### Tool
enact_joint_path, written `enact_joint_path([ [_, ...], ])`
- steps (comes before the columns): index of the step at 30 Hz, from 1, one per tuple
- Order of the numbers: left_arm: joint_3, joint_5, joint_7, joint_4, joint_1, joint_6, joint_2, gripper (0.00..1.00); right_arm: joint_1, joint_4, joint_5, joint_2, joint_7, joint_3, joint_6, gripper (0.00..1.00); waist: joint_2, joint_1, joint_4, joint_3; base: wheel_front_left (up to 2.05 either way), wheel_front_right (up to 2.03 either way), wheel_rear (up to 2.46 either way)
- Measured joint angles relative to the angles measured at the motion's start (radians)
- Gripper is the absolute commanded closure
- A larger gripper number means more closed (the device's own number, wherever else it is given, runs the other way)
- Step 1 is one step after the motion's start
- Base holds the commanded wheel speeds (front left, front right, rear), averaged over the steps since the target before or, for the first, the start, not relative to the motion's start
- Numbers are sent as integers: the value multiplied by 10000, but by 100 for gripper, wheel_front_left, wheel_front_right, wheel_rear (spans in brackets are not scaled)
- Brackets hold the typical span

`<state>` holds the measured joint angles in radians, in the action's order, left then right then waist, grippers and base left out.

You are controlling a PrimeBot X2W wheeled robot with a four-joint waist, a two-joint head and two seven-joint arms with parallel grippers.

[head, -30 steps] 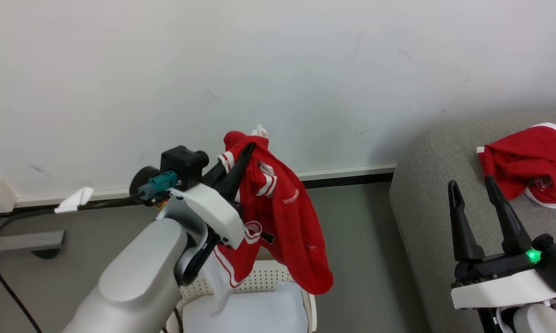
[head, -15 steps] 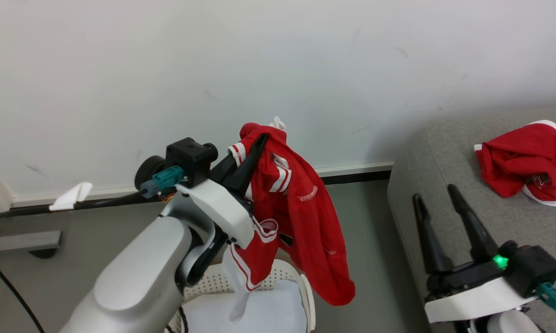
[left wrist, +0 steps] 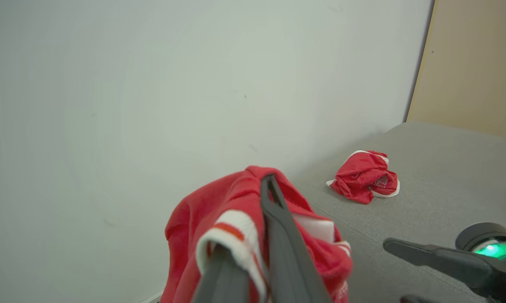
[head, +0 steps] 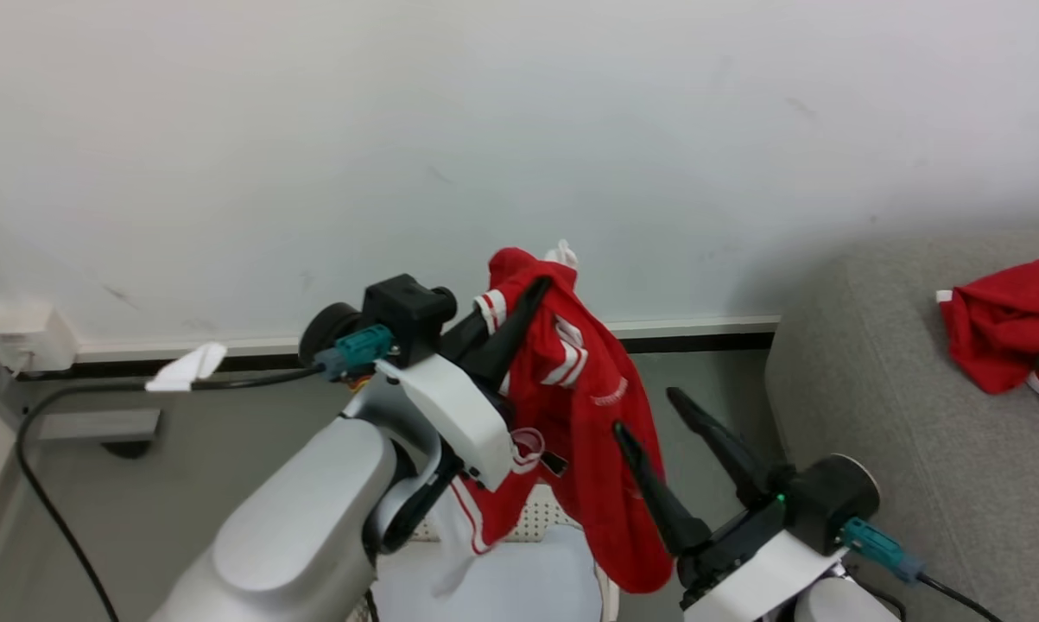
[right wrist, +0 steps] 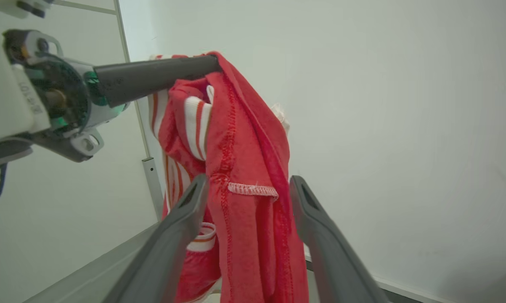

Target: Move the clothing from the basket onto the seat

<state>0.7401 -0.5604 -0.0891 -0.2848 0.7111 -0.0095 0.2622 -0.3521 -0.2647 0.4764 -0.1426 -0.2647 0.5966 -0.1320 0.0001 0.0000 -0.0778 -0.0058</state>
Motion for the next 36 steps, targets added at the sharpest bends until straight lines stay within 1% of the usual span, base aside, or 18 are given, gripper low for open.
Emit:
enact_joint_path([
  [1,0,0,0,0,0,0,0,100,0,0,0,0,0,0,0,0,0,0,0,0,0,0,0],
  [4,242,-33,12,-23,-4,-161,-215,100,-486,-989,274,84,2,727,0,0,0,0,310,-64,0,0,0],
  [5,242,-33,12,-23,-4,-161,-215,100,-486,-989,274,84,2,727,0,0,0,0,310,-64,0,0,0],
  [11,662,-50,102,77,-102,-343,-468,100,-1174,-2545,746,213,0,1246,2,0,0,0,837,-183,0,0,0],
  [16,1062,-65,282,336,-194,-516,-692,100,-1550,-3459,982,314,0,1595,2,0,0,0,1317,-292,0,0,0],
  [21,1369,-192,479,523,-345,-614,-821,100,-1926,-4036,1101,449,0,2061,2,0,0,0,1743,-404,0,0,0],
  [25,1501,-253,585,629,-417,-683,-853,100,-2133,-4253,1223,506,0,2123,2,0,0,0,1994,-480,0,0,0],
  [29,1513,-293,623,658,-448,-656,-825,100,-2210,-4389,1340,554,0,2188,2,0,0,0,2142,-510,0,0,0],
  [30,1498,-295,623,656,-451,-629,-803,100,-2210,-4405,1350,570,-2,2220,2,15,0,0,2157,-508,0,0,0],
  [31,1480,-309,623,654,-451,-604,-773,100,-2208,-4406,1394,587,0,2263,0,55,0,0,2160,-501,0,0,0],
  [32,1461,-311,623,646,-454,-600,-736,100,-2203,-4403,1411,596,0,2297,2,80,0,0,2155,-494,0,0,0],
  [33,1444,-313,621,639,-455,-598,-702,100,-2197,-4389,1423,598,0,2316,2,100,0,0,2142,-484,0,0,0],
  [36,1404,-322,614,606,-456,-535,-631,100,-2181,-4291,1496,554,0,2309,2,100,0,0,2066,-450,0,0,0],
])
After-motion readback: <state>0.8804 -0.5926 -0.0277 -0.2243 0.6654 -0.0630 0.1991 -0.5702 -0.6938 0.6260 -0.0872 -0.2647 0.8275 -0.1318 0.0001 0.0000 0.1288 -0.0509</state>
